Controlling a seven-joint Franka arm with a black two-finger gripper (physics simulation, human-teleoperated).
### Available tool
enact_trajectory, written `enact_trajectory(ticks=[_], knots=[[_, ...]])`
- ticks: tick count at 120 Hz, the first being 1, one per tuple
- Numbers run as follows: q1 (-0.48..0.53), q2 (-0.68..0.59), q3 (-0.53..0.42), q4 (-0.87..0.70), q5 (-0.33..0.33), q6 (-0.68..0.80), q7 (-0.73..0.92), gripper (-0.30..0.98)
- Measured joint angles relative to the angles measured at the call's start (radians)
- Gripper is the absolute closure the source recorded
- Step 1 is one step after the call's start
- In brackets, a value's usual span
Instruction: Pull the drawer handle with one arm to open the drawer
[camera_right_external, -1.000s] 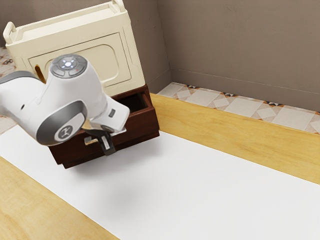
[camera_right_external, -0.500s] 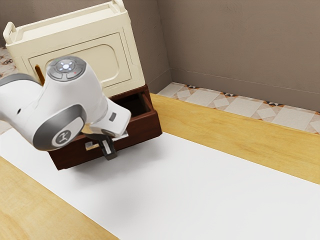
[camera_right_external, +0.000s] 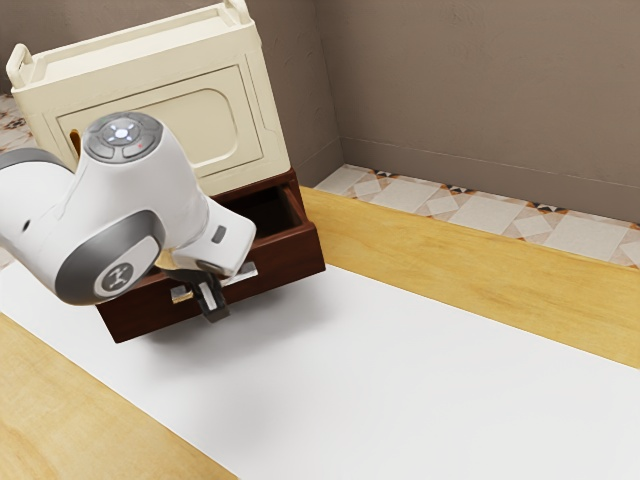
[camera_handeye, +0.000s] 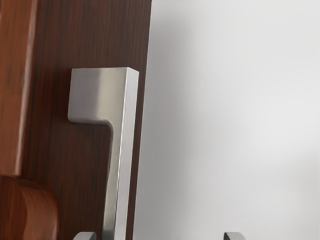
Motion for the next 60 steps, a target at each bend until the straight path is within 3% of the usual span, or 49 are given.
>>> enact_trajectory(ticks=[60], knots=[[0.000,-0.010,-0.008,0.003,-0.010,-0.011,-0.001,0.31]])
